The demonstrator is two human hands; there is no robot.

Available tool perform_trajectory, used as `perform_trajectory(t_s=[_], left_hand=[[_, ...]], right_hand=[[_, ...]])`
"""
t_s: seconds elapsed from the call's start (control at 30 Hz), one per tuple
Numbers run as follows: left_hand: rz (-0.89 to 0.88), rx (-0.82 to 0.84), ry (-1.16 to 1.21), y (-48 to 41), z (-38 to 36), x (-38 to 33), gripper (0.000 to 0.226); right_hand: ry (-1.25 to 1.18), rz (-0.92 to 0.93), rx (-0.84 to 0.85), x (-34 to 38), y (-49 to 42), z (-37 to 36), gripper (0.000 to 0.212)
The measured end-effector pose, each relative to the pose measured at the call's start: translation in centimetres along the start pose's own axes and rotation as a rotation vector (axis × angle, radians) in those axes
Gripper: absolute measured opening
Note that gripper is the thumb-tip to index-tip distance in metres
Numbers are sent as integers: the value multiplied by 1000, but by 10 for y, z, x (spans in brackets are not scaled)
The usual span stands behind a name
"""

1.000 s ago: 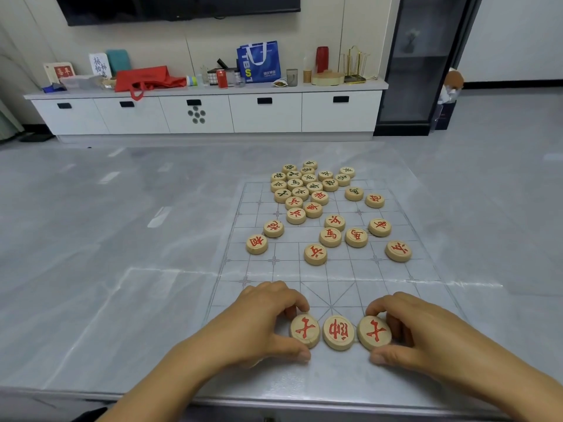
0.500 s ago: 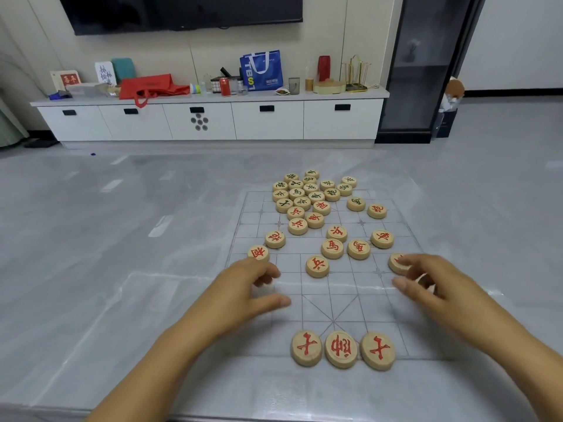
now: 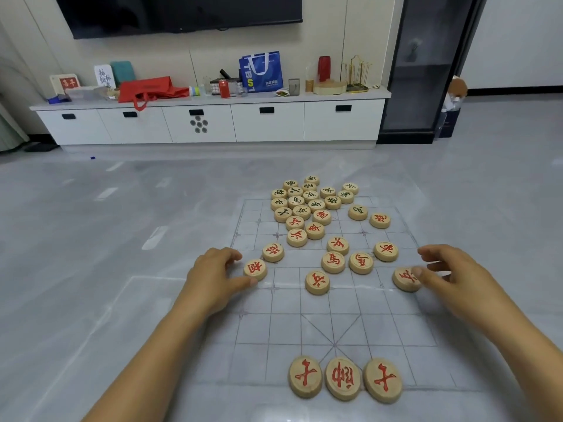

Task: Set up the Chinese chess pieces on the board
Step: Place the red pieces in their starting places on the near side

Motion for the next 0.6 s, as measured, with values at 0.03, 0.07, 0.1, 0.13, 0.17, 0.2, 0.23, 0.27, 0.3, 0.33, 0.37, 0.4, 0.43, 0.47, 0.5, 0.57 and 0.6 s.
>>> perform_trajectory(t_s=[0.03,0.07,0.1,0.13,0.17,0.2,0.23,0.27,0.3,0.33,0.37,0.4,0.43,0.47,0.5,0.57,0.6], left_hand=[[-4,9,-19,-1,-3,-2,58],[-10,14,-47,-2,-7,-4,61],[-17,16,-83,-3,-10,-6,63],[-23,16,-121,-3,-12,-7,64],[-28,16,-151,-4,-14,-8,64],[-33,10,-169,-4,-15,-9,62],[-38,3,-175,-4,-16,-8,60],[-47,-7,-170,-4,-16,-8,56],[-58,-12,-161,-4,-16,-8,51],[-71,-13,-148,-4,-15,-8,47],[-84,-8,-136,-4,-15,-8,45],[-97,2,-128,-3,-16,-9,44],[-112,16,-124,-2,-16,-10,45],[-127,34,-121,-2,-17,-11,46],[-140,55,-116,-2,-18,-11,46],[-156,94,-108,-1,-21,-12,47],[-162,112,-107,0,-22,-13,48]], right_hand=[[-2,-8,-5,-2,-1,1,39],[-1,-13,-8,-3,-2,2,38],[3,-17,-9,-4,-3,3,38],[7,-20,-11,-4,-4,4,37],[6,-25,-14,-4,-5,5,37],[0,-30,-17,-5,-5,5,36],[-5,-33,-21,-4,-6,5,36],[-5,-34,-22,-4,-7,5,35],[-5,-33,-20,-3,-7,4,35],[-6,-29,-18,-2,-8,3,35],[-8,-29,-13,-1,-8,1,35],[-9,-32,-4,1,-9,-1,35],[-8,-36,7,2,-9,-3,35],[-7,-38,17,3,-10,-5,35],[-6,-40,27,5,-10,-7,35],[-2,-37,42,8,-10,-9,36],[1,-31,49,10,-10,-10,36]])
Point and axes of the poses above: each hand's wrist, its own y-axis away from the middle knuckle, its own z-axis out of the back of the hand, x = y × z, the point moved 3 cm from there along -y, towards the middle knuckle, and after that the axes turned 11 degrees about y, right-handed, at the moved point
